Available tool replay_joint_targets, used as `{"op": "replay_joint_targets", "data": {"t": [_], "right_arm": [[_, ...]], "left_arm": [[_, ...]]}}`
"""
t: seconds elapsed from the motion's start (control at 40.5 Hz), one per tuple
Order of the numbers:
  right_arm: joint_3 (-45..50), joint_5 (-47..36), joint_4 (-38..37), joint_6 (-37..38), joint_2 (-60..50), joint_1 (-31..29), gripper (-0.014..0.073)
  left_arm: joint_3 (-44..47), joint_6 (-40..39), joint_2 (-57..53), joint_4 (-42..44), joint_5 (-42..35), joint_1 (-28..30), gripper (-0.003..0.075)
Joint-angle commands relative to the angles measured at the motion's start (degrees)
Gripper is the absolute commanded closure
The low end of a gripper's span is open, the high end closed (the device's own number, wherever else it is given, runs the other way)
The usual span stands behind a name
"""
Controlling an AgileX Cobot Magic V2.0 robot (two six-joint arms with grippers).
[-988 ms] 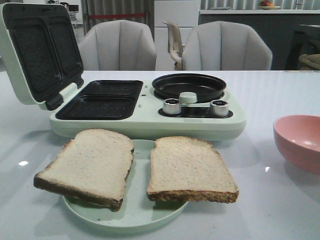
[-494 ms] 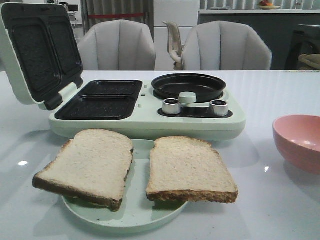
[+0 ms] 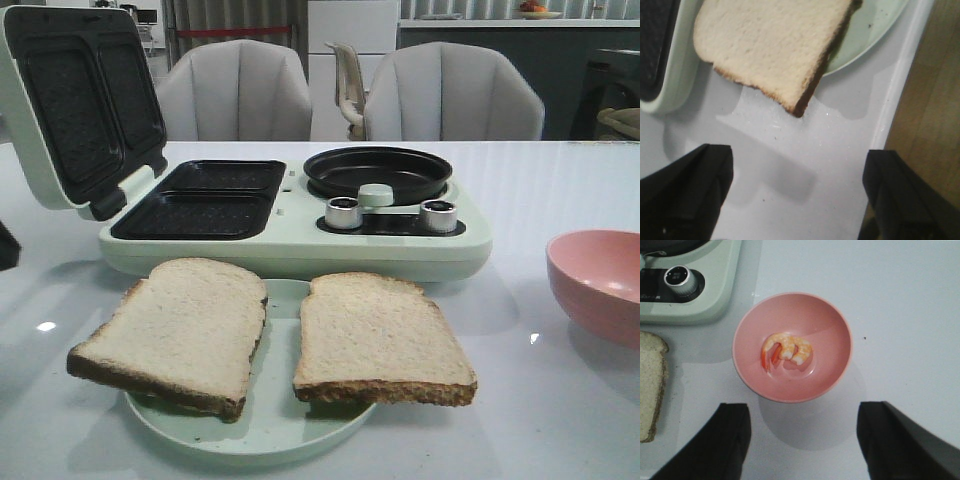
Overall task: Make breakfast with bread and shrimp
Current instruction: 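Grasp the bread slice nearest the left gripper and lift it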
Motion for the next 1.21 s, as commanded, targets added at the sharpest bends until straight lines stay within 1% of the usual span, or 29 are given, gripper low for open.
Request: {"op": "replay_joint_targets", "data": {"t": [0.0, 0.049, 0.173, 0.247, 0.321, 0.371, 0.47, 0.593, 0.89, 1.063, 1.186], "right_arm": [[-2.0, -3.9, 0.4, -0.5, -0.1, -0.5, 0.0036], [-2.0, -3.9, 0.4, -0.5, -0.1, -0.5, 0.0036], [-2.0, -3.9, 0.4, -0.5, -0.1, -0.5, 0.0036], [-2.0, -3.9, 0.4, -0.5, -0.1, -0.5, 0.0036], [-2.0, -3.9, 0.4, -0.5, -0.1, -0.5, 0.0036], [-2.0, -3.9, 0.4, -0.5, -0.1, -0.5, 0.0036], [-2.0, -3.9, 0.4, -0.5, -0.1, -0.5, 0.0036], [-2.0, -3.9, 0.4, -0.5, -0.1, -0.5, 0.0036], [-2.0, -3.9, 0.4, -0.5, -0.1, -0.5, 0.0036], [-2.0, -3.9, 0.4, -0.5, -0.1, -0.5, 0.0036], [-2.0, -3.9, 0.4, -0.5, -0.1, -0.5, 0.0036]], "left_arm": [[-0.9, -5.1, 2.1, 8.9, -6.6, -1.5, 0.0141], [-0.9, -7.1, 3.8, 12.0, -7.5, -1.5, 0.0141], [-0.9, -9.2, 8.1, 18.2, -9.4, -1.5, 0.0146], [-1.0, -11.2, 10.6, 21.3, -10.6, -1.5, 0.0169], [-2.0, -14.8, 12.8, 24.1, -10.7, -1.5, 0.0202], [-2.9, -16.8, 14.3, 25.3, -9.7, -1.5, 0.0221], [-4.8, -19.1, 17.0, 27.8, -6.9, -1.5, 0.0223], [-6.9, -19.4, 19.8, 30.9, -4.5, -1.5, 0.0223], [-7.7, -19.4, 21.4, 33.2, -4.6, -1.5, 0.0225], [-7.7, -19.4, 21.4, 33.2, -4.6, -1.5, 0.0290], [-7.7, -19.4, 21.4, 33.2, -4.6, -1.5, 0.0295]]}}
